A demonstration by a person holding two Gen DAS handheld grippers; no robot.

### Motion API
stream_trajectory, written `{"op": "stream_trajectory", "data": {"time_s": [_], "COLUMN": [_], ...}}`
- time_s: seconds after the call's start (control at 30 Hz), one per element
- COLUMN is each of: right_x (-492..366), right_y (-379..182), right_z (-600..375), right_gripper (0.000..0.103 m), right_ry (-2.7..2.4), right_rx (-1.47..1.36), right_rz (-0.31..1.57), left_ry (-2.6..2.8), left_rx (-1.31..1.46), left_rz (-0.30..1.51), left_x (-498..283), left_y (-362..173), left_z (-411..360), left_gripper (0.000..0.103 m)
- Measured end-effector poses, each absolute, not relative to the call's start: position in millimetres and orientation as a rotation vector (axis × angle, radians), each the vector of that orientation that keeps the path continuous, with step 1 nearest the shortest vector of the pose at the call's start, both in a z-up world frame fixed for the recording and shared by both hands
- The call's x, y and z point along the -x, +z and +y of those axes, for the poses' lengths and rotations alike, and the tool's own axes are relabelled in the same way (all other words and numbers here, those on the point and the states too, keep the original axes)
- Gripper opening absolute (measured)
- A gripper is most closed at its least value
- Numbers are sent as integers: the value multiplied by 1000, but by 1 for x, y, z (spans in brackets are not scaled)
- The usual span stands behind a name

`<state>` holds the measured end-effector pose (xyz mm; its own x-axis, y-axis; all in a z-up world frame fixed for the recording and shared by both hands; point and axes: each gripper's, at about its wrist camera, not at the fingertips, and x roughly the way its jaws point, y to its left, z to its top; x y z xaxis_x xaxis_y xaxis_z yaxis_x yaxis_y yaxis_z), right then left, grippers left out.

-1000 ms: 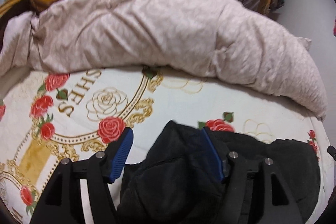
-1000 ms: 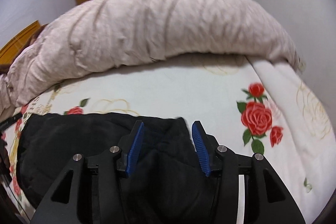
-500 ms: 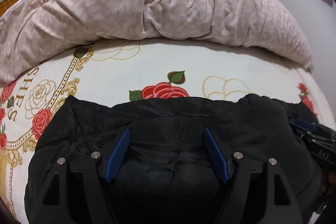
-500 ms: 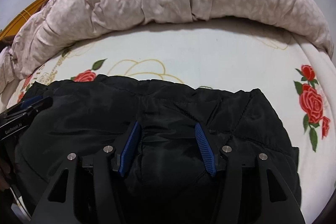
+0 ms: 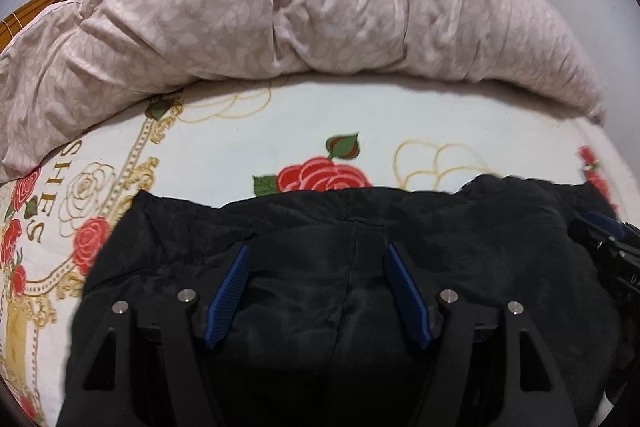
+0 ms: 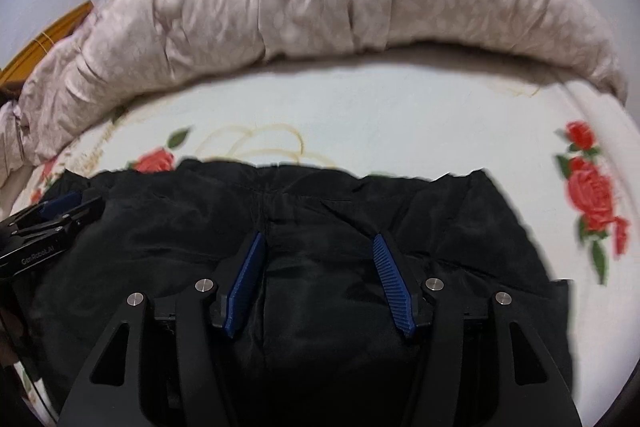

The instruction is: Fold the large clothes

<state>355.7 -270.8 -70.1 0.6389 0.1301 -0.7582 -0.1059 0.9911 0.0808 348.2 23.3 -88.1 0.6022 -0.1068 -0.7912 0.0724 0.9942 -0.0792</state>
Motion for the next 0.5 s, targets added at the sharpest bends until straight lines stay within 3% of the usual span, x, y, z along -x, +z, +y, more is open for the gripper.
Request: {"op": "stream_trajectory", "data": {"time_s": [0.17,0.5], "right_x": [-322,-341], "right_y": [-58,-115], "right_z": [-304,-324], "right_gripper": [57,57], "right_ry": [71,26], "right_rx": [-21,-50], "right_rz": [816,872], "left_ry": [-91,2], "left_rx": [-3,126], "left_rz": [812,860], "left_x": [-321,-335], "left_y": [-56,-114], "left_z": [65,111], "left_gripper": [70,76]}}
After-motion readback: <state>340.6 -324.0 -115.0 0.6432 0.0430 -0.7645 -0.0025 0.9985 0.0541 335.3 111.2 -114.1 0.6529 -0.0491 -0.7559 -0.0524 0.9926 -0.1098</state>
